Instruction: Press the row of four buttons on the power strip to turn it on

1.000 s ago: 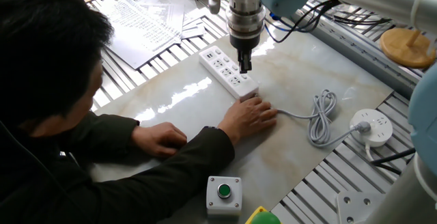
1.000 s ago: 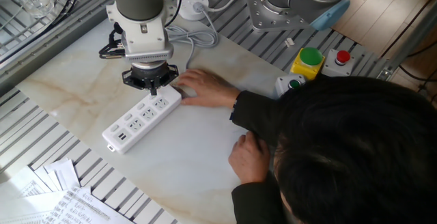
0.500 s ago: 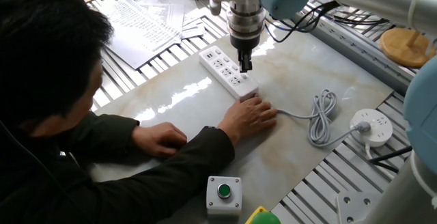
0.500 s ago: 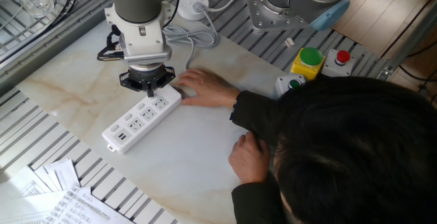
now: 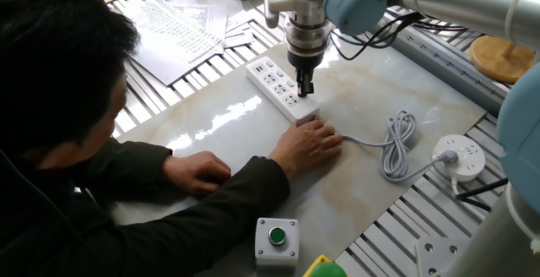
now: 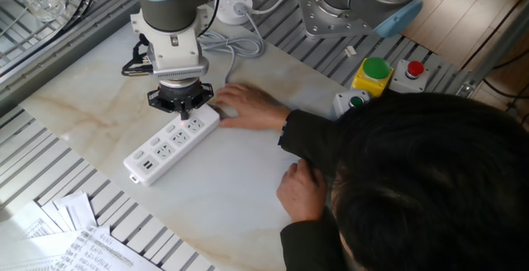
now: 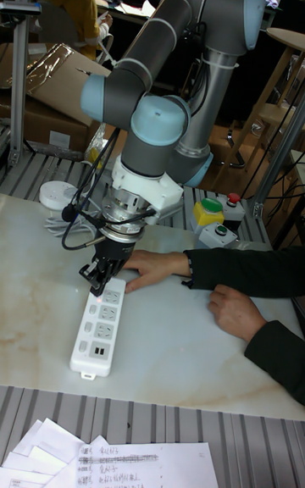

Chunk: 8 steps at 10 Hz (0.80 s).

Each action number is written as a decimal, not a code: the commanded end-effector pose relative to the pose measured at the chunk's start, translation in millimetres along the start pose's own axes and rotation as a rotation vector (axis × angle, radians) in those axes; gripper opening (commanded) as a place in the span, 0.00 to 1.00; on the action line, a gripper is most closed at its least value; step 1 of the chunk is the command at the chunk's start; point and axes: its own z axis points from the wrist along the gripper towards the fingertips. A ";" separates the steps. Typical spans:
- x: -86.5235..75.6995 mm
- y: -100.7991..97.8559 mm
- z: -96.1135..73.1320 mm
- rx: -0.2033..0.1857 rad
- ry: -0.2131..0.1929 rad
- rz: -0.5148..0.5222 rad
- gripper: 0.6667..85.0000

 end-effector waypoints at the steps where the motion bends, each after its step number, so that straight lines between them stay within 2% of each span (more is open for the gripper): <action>1: -0.7 0.2 0.2 0.005 -0.001 0.005 0.00; 4: 3.9 4.0 -36.8 0.024 0.072 0.014 0.00; 5: 1.4 0.9 -44.4 0.020 0.075 0.011 0.00; 6: -3.8 -2.2 -42.3 0.019 0.052 0.016 0.00; 8: -12.8 -21.5 -27.4 0.051 0.028 -0.005 0.00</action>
